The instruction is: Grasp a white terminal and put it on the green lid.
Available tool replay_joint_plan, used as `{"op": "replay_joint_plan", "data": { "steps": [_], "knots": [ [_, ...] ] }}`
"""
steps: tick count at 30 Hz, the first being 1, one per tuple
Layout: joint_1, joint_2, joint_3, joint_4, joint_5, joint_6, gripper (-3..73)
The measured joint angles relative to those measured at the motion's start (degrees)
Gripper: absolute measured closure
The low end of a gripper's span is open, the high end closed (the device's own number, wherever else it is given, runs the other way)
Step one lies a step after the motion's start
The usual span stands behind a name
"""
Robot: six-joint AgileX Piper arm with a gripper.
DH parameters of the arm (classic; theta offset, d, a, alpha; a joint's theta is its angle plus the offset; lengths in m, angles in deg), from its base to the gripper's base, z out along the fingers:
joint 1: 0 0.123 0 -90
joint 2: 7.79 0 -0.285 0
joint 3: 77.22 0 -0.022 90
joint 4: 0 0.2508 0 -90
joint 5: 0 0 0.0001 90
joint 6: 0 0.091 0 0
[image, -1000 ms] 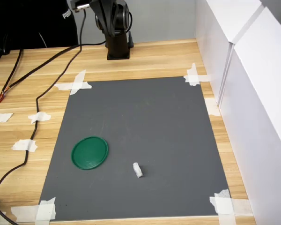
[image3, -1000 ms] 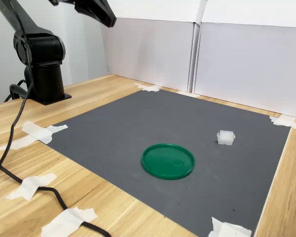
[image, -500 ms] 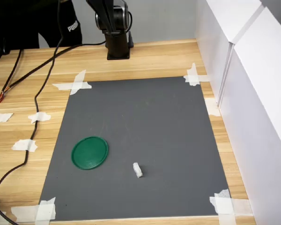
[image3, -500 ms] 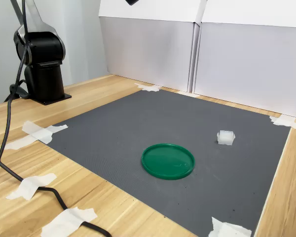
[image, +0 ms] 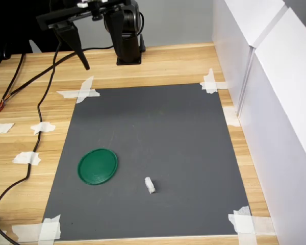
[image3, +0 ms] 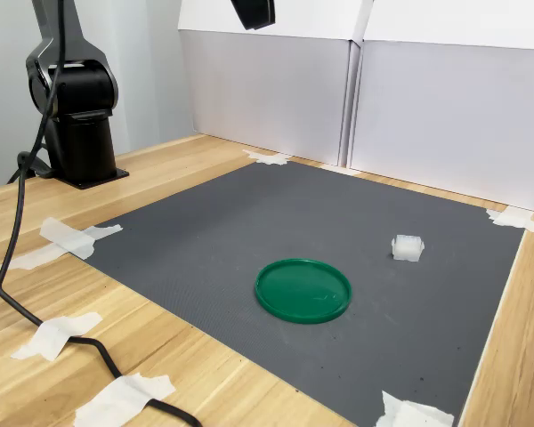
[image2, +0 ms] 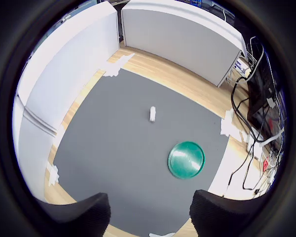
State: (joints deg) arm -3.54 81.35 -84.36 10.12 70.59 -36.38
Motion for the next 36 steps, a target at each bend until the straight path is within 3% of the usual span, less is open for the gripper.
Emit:
{"op": "replay_joint_plan", "data": {
  "steps": [13, 21, 24, 29, 36],
  "knots": [
    [0.1, 9.9, -12.1, -0.6, 0.4, 0.5, -2.0],
    [5.7, 18.7, -18.8, -10.8, 0.4, 5.5, -0.1],
    [6.9, 21.4, -21.3, -9.4, 0.4, 5.9, 1.2],
    [7.0, 25.3, -22.1, -4.3, 0.4, 6.1, 4.4],
    [8.0, 30.1, -22.1, -5.1, 0.1, 6.1, 6.4]
  ]
}}
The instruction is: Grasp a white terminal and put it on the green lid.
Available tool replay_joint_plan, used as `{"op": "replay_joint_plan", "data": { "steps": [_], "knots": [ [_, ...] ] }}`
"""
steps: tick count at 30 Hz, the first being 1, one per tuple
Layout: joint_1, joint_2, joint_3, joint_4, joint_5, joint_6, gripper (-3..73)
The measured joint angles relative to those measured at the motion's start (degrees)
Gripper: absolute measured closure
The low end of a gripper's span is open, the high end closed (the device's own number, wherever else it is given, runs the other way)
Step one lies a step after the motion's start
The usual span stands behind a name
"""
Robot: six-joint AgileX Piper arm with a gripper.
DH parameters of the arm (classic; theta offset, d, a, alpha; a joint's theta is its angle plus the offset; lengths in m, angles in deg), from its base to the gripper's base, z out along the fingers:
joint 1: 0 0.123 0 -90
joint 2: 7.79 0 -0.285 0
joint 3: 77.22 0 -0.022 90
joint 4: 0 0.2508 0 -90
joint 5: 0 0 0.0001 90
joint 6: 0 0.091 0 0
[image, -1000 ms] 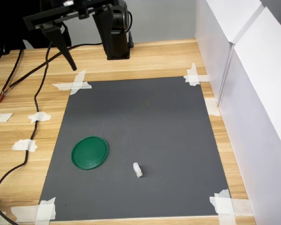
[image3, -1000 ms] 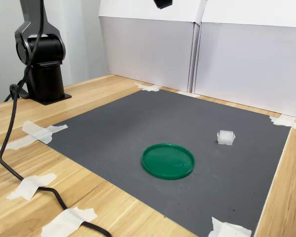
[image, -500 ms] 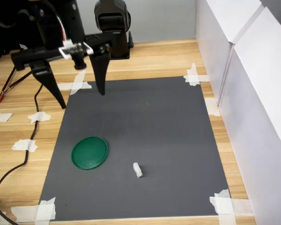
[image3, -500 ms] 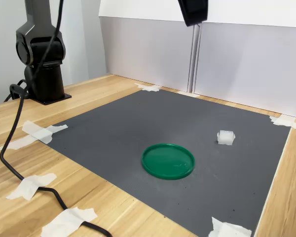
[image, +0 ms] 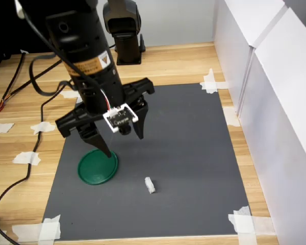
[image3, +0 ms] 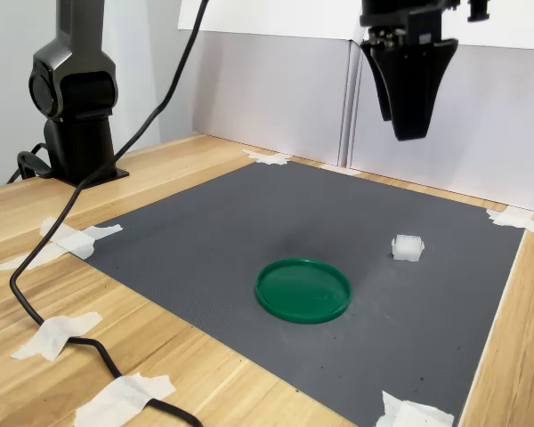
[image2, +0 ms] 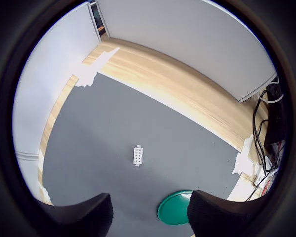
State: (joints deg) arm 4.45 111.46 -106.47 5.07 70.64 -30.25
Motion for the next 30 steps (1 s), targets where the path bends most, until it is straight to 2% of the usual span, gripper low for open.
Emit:
{"op": "replay_joint_plan", "data": {
  "steps": [7, 15, 19, 30],
  "knots": [
    [3.8, 2.6, 0.0, -1.2, -1.0, 1.9, 6.4],
    [3.7, 6.7, 0.0, -3.0, -3.8, 3.7, 6.5],
    [3.7, 9.2, 0.0, -5.1, -4.2, 4.0, 6.5],
    [2.8, 12.2, 0.0, -6.4, -7.2, 5.5, 6.5]
  ]
}}
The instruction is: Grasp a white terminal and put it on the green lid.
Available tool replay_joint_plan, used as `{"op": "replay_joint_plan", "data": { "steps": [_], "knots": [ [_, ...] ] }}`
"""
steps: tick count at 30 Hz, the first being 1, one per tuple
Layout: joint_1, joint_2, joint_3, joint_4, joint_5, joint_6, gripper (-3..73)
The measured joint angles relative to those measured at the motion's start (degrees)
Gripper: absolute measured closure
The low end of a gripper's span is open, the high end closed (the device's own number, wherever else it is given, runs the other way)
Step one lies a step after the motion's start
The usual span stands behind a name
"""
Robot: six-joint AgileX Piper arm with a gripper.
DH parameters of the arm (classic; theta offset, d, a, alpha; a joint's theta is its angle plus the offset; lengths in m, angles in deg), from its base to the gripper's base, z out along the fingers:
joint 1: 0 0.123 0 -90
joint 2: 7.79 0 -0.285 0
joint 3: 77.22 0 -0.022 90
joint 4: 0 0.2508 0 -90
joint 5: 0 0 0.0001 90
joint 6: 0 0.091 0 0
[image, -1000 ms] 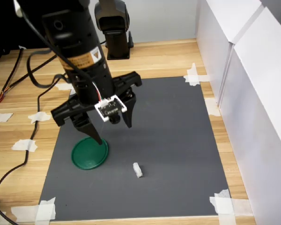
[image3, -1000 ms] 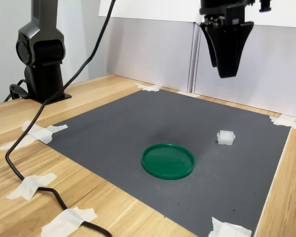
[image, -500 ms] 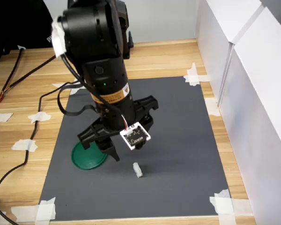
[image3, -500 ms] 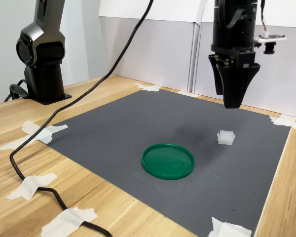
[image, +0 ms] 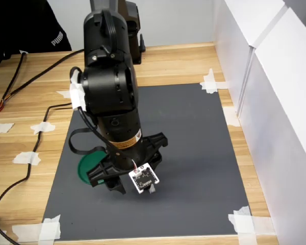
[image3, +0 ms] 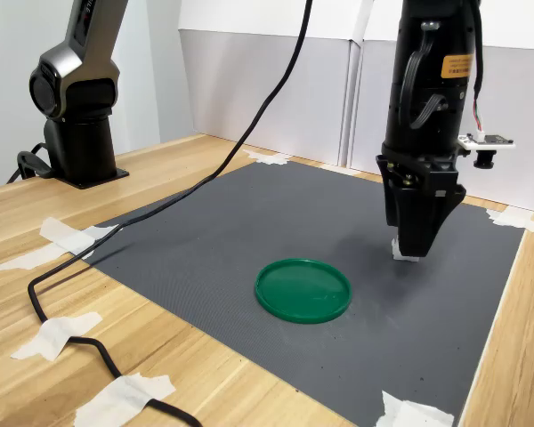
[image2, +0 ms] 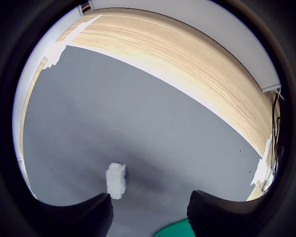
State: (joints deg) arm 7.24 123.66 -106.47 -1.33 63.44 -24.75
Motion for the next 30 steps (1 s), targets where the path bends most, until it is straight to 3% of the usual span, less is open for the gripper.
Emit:
{"op": "replay_joint_plan", "data": {
  "steps": [30],
  "knots": [
    [3.3, 0.5, -0.4, 0.9, -0.6, 0.6, 6.6]
  ]
}}
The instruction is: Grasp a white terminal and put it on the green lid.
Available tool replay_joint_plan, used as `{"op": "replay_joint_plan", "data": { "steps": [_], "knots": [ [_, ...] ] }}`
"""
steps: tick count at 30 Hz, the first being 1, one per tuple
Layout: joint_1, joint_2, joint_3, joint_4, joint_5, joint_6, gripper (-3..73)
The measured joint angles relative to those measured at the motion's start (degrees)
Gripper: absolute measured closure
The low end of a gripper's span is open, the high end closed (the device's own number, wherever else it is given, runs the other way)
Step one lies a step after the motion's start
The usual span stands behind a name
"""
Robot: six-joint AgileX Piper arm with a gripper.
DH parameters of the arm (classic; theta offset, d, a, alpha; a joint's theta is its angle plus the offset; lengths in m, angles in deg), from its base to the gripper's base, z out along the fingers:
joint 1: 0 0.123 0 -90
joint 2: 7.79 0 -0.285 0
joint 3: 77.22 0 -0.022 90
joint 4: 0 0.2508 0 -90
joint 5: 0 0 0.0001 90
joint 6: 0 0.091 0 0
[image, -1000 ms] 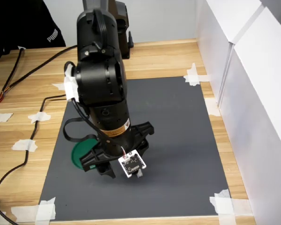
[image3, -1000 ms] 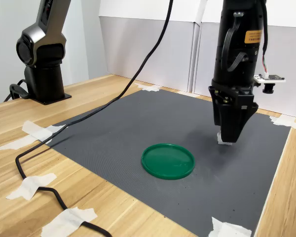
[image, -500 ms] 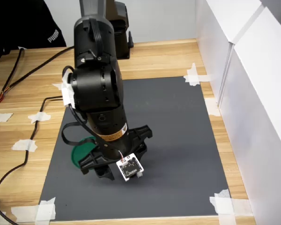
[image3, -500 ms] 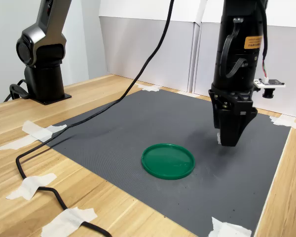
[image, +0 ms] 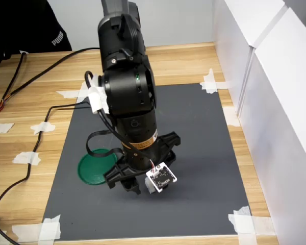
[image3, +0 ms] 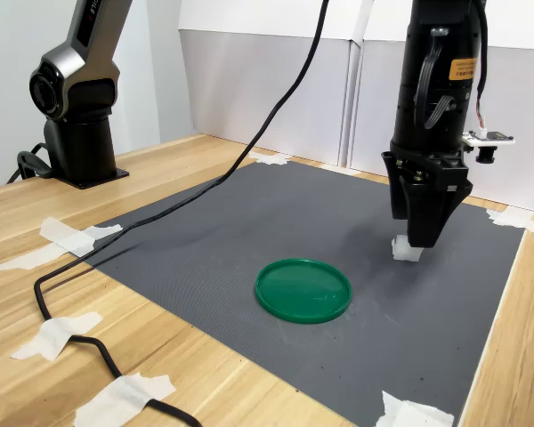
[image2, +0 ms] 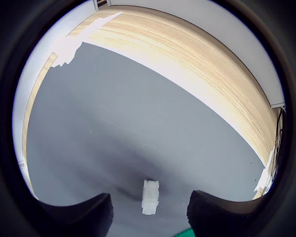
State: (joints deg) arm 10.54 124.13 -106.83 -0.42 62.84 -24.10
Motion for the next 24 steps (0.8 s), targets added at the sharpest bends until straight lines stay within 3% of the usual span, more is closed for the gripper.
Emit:
{"op": "replay_joint_plan", "data": {
  "steps": [24],
  "knots": [
    [-1.0, 0.4, 2.4, 1.3, -2.2, -2.3, 6.7]
  ]
}}
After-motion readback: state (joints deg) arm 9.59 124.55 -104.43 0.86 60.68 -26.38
